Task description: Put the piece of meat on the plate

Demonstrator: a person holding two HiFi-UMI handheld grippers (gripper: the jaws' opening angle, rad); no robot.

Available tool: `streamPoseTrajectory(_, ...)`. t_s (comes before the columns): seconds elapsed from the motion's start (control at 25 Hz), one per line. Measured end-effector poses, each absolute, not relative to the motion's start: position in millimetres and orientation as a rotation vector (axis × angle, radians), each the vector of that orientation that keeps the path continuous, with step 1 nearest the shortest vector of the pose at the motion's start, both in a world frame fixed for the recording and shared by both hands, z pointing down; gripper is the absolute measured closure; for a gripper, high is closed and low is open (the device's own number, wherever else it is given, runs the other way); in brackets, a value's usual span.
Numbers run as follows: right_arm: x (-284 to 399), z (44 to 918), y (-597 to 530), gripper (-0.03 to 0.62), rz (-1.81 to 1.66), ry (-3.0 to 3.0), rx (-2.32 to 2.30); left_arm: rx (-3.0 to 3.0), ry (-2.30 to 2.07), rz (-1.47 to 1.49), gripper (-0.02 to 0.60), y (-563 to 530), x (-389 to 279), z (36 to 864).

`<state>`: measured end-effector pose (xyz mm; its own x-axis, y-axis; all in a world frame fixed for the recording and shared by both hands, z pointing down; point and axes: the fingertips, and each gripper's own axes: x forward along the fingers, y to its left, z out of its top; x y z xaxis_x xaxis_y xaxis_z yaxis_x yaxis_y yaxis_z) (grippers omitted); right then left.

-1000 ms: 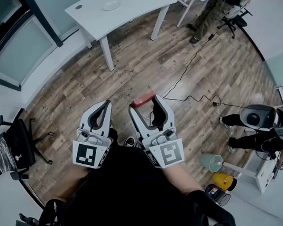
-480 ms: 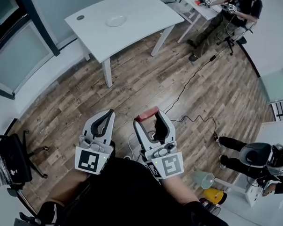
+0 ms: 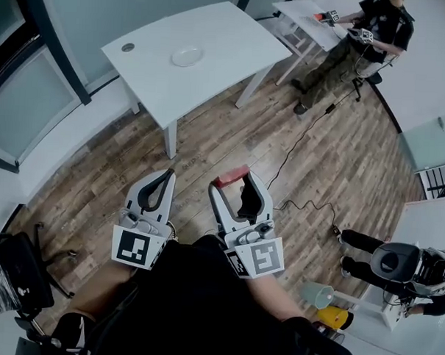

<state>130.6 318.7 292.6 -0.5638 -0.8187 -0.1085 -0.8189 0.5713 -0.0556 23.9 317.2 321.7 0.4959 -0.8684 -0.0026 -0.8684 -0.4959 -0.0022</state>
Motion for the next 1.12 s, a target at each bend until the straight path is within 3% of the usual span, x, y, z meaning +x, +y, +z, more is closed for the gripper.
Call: streamPoseTrajectory(1.12, 178, 303, 80, 0.309, -0.066, 2.769, -1.154, -2.573, 1.738, -0.098, 0.589, 99, 84, 318)
